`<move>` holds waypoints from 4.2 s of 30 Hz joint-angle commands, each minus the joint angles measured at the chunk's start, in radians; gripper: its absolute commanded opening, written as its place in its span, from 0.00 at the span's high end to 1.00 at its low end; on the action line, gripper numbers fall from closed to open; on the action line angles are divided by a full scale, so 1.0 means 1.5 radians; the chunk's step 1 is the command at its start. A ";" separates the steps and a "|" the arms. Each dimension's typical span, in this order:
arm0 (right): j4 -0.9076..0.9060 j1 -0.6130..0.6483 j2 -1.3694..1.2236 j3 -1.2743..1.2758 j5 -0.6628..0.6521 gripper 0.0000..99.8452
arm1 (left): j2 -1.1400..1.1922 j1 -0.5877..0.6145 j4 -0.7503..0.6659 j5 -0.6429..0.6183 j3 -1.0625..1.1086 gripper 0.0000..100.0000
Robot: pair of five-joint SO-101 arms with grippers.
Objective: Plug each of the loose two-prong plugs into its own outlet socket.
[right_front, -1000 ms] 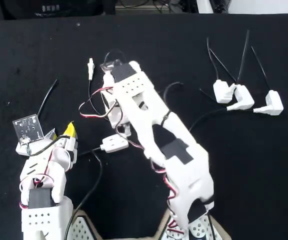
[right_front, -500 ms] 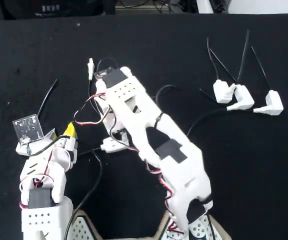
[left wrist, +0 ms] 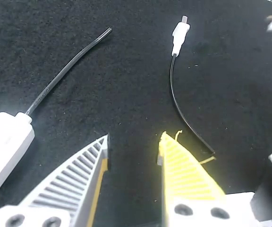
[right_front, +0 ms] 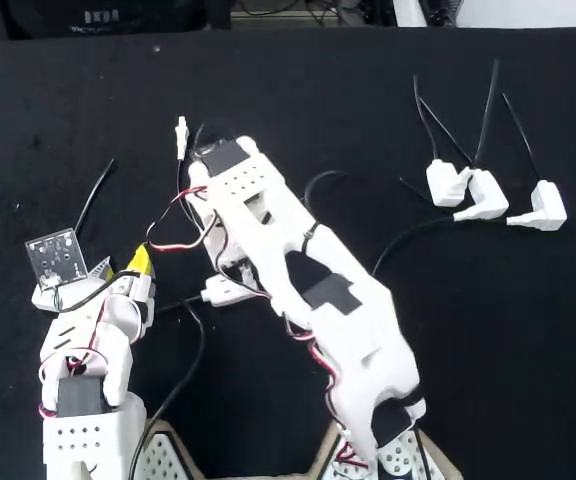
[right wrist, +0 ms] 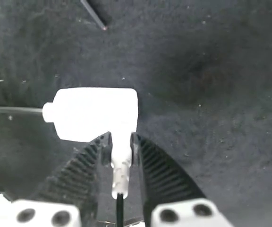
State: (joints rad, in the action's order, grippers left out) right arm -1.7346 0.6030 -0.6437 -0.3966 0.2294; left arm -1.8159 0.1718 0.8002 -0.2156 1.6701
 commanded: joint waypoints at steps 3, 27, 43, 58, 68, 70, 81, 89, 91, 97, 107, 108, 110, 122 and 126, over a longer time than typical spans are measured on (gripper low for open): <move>0.008 0.007 -0.008 -0.016 0.005 0.99 | -0.005 0.008 -0.001 -0.002 -0.006 0.82; -0.020 0.051 0.410 -0.149 -0.278 0.65 | -0.005 0.110 -0.002 -0.006 -0.029 0.82; -0.019 0.018 0.886 0.228 -0.412 0.65 | -0.005 0.115 -0.002 -0.007 -0.028 0.82; 0.256 0.014 0.930 0.713 -0.575 0.64 | -0.005 0.117 -0.002 -0.005 -0.028 0.82; 0.336 0.032 0.894 0.710 -0.664 0.64 | -0.005 0.116 -0.002 -0.003 -0.025 0.82; 0.340 0.048 0.848 0.698 -0.664 0.64 | -0.005 0.116 -0.002 -0.003 -0.026 0.82; 0.315 0.068 0.659 0.561 -0.683 0.65 | -0.005 0.119 -0.002 -0.002 -0.031 0.82; 0.319 0.127 0.653 0.592 -0.774 0.65 | -0.005 0.231 -0.055 -0.007 -0.028 0.82; 0.331 0.132 0.653 0.595 -0.772 0.65 | -0.005 0.234 -0.055 -0.007 -0.028 0.82; 0.349 0.132 0.616 0.594 -0.779 0.65 | -0.005 0.232 -0.053 -0.007 -0.028 0.82; 0.372 0.130 0.497 0.551 -0.807 0.65 | -0.005 0.234 -0.052 -0.007 -0.028 0.82; 0.372 0.130 0.486 0.547 -0.807 0.65 | -0.005 0.235 -0.052 -0.007 -0.028 0.82; 0.372 0.126 0.466 0.541 -0.807 0.65 | -0.005 0.237 -0.052 -0.007 -0.028 0.82; 0.462 0.109 0.368 0.538 -0.808 0.69 | -0.005 0.238 -0.052 -0.007 -0.029 0.82; 0.461 0.108 0.339 0.538 -0.808 0.69 | -0.005 0.237 -0.052 -0.007 -0.029 0.82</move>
State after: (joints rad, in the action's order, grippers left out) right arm -1.0564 0.7841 -0.1112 0.4549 -0.9735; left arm -1.8159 0.5186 0.7388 -0.2156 1.6686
